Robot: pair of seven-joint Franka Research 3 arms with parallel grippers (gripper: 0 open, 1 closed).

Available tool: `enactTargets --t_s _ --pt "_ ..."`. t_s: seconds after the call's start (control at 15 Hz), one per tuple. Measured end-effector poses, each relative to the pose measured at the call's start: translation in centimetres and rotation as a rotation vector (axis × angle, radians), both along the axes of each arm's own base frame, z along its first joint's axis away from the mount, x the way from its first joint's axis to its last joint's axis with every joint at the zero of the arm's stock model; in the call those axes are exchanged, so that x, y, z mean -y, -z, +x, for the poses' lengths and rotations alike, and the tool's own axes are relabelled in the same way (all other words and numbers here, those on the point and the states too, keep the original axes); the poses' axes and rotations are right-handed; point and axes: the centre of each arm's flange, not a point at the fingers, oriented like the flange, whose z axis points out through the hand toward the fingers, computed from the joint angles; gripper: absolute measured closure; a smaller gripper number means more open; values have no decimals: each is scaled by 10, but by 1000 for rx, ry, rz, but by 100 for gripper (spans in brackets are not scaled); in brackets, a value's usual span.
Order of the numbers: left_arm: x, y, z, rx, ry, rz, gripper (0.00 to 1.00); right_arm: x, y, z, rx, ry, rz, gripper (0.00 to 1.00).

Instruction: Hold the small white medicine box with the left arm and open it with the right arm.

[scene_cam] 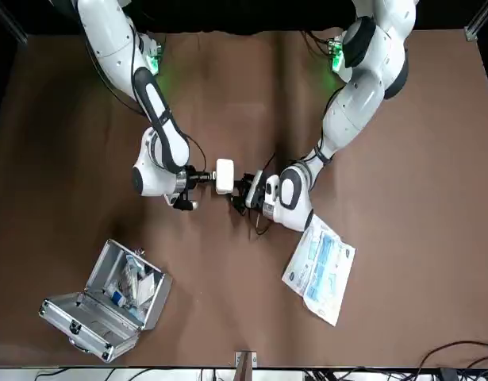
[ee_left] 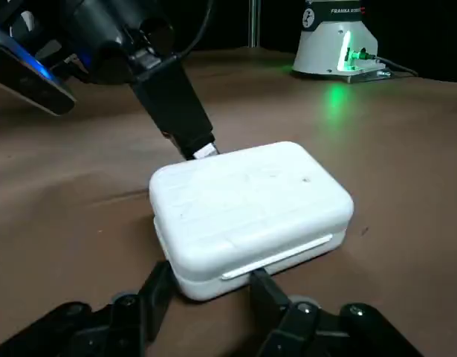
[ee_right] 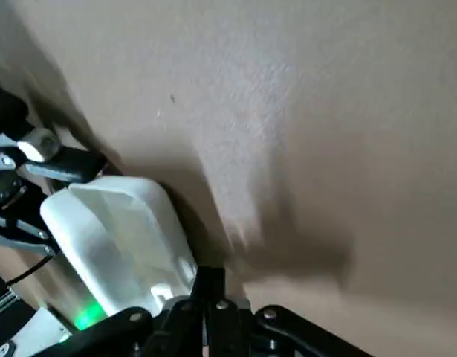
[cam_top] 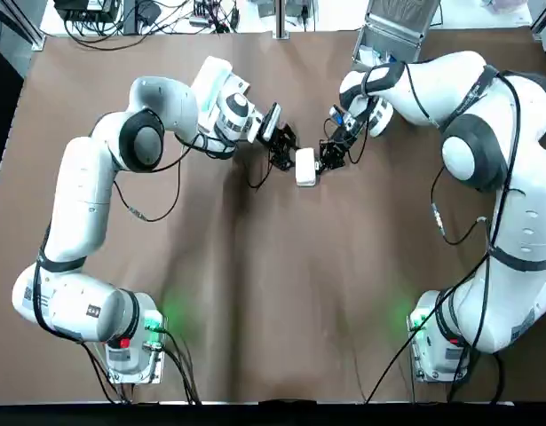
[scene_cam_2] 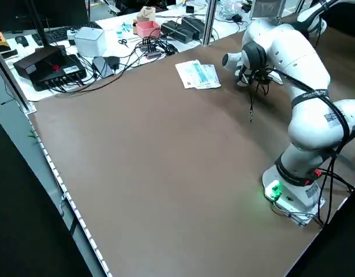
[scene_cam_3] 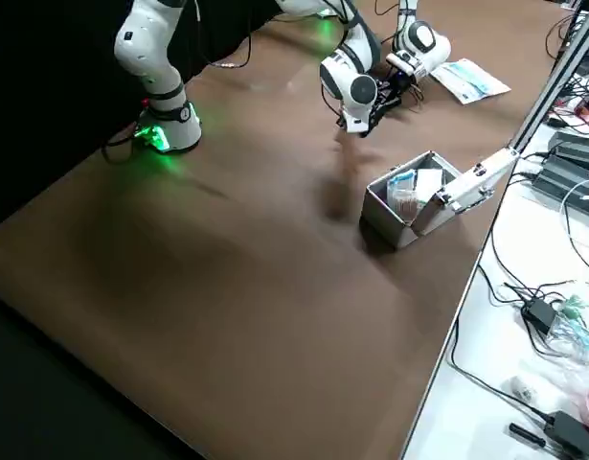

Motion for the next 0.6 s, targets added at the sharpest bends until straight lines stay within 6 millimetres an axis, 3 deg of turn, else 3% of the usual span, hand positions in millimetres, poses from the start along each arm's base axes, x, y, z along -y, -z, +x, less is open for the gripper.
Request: enactTargets --t_s 0.6 --pt "0 0 0 0 0 0 49 -8 -9 0 -56 -34 70 99"
